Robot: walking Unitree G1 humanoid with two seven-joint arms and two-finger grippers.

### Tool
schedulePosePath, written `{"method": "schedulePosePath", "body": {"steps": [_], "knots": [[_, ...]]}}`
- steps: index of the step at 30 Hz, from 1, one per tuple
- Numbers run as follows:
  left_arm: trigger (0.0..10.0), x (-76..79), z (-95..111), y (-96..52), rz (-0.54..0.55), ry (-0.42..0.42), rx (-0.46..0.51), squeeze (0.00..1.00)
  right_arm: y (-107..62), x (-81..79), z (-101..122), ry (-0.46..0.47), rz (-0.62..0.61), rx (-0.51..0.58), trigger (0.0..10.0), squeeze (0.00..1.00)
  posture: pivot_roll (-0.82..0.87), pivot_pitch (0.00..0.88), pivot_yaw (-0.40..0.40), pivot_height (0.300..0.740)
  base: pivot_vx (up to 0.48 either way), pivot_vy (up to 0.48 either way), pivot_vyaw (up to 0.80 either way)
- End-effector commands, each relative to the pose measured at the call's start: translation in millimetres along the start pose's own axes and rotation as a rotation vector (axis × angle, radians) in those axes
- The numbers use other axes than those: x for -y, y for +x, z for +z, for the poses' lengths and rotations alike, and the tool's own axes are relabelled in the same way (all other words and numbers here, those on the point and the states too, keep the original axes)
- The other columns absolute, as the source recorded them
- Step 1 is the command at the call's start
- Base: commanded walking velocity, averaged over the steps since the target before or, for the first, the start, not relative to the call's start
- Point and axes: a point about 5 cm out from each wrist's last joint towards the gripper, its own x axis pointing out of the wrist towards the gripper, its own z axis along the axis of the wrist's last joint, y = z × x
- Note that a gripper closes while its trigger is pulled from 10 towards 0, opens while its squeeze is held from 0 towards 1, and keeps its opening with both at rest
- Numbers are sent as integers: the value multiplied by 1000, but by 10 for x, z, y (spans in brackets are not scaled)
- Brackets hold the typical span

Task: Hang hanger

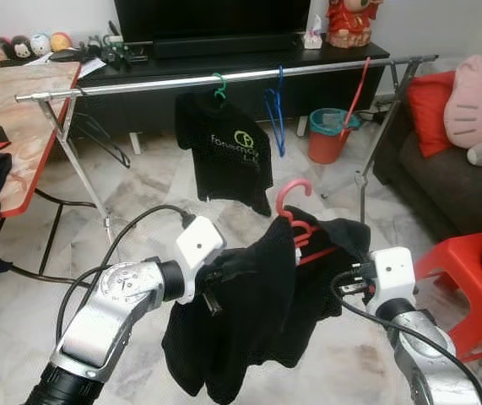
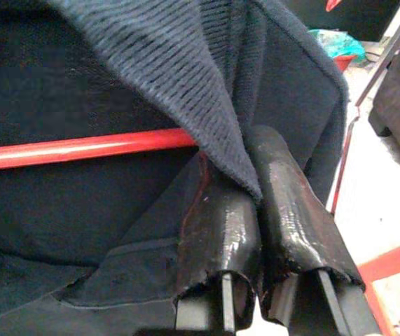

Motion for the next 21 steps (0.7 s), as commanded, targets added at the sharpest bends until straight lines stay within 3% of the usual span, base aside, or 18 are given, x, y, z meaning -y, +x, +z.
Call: {"method": "schedulePosePath", "body": {"steps": [1, 6, 9, 14, 21], "knots": [[10000, -56, 88, -65, 1, 40, 28, 0, 10, 69, 31, -34, -15, 3, 0, 0, -128, 0, -35, 740, 0, 0, 0], [10000, -95, 42, -154, -33, 100, -25, 0, 12, 117, 57, -90, -11, -4, 0, 0, -128, 0, -35, 740, 0, 0, 0], [10000, -185, -53, -294, -48, 163, -120, 0, 15, 176, 52, -124, -13, -24, 0, 0, -124, 0, -35, 740, 0, 0, 0], [10000, -253, -97, -442, -92, 202, -173, 0, 16, 206, 5, -166, -2, -63, 0, 0, -118, 0, -38, 740, 0, 0, 0], [10000, -301, -47, -562, -155, 194, -127, 0, -2, 242, -71, -225, 26, -122, 0, 0, -119, 0, -40, 740, 0, 0, 0]]}}
